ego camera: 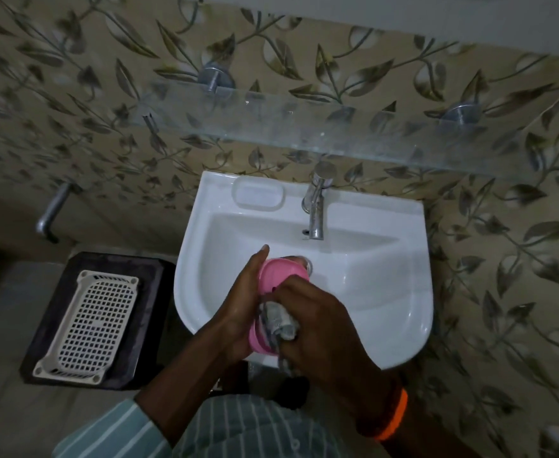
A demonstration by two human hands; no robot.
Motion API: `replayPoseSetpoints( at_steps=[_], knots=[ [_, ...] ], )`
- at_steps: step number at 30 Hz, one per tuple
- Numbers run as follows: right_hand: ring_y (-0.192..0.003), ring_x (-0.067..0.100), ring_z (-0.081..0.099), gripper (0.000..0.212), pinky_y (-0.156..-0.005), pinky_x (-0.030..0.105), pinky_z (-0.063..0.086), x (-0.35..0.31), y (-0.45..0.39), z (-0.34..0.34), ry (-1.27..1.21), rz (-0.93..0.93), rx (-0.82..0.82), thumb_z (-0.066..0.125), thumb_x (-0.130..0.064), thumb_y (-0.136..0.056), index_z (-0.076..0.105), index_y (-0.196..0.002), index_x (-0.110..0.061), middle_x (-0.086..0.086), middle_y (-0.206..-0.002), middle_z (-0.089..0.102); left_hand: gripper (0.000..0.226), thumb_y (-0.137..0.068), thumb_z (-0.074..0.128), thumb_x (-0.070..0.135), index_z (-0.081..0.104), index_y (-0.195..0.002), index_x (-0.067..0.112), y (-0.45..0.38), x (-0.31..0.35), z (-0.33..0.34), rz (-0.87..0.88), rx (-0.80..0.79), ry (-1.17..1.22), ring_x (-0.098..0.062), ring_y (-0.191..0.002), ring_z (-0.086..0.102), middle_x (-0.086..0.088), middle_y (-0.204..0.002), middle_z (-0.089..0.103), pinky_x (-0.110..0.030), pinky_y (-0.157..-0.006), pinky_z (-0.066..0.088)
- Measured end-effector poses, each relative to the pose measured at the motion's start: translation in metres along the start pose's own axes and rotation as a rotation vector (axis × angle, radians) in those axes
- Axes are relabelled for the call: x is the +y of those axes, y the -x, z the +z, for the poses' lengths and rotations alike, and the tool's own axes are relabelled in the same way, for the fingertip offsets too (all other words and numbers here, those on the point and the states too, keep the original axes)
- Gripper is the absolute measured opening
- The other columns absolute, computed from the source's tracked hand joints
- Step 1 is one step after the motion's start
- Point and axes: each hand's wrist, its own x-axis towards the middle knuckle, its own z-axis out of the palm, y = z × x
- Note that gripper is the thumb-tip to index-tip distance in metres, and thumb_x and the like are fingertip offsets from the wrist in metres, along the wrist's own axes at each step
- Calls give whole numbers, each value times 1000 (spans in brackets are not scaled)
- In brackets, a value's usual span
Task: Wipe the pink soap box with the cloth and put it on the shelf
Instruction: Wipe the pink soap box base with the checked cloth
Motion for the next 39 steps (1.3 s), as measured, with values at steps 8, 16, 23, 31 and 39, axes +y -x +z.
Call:
replayPoseSetpoints(
  at_steps=[8, 16, 23, 31, 39],
  knots=[
    [-53, 16, 52, 16, -42, 21, 30, 4, -16, 2, 418, 154, 314, 72, -6, -73, 61, -84, -10, 3, -75, 56, 64, -100, 37, 69, 78, -119, 24, 4, 3, 5, 58, 81, -177, -35, -110, 74, -15, -119, 79, -48, -94, 59],
    [-91, 14, 59, 30, -75, 37, 54, -9, 2, 8, -137, 10, -135, 63, -16, -75, 62, -105, -22, -7, -102, 60, 67, -105, 36, 63, 72, -131, 12, 3, 23, -2, 73, -19, -120, -29, -92, 72, -20, -107, 74, -41, -84, 59],
    [-85, 21, 66, 43, -53, 31, 58, 5, 5, -19, 386, -261, -184, 86, -23, -61, 71, -101, -17, 3, -101, 67, 66, -102, 35, 67, 76, -123, 19, 0, 22, -4, 8, -127, -135, -27, -88, 71, -17, -105, 73, -37, -77, 61],
    [-83, 21, 64, 45, -57, 28, 54, 0, -4, -14, 259, -71, -4, 80, -16, -69, 66, -112, -17, 2, -108, 63, 65, -100, 41, 68, 79, -118, 19, 6, 16, -8, 15, -96, -163, -26, -90, 77, -15, -107, 79, -40, -79, 62],
    [-82, 23, 68, 48, -54, 29, 59, -3, 4, -6, 329, -168, -17, 79, -23, -68, 68, -112, -8, 9, -106, 68, 71, -99, 38, 72, 76, -126, 18, 9, 15, -6, 16, -57, -205, -33, -105, 74, -16, -112, 79, -44, -92, 60]
  ],
)
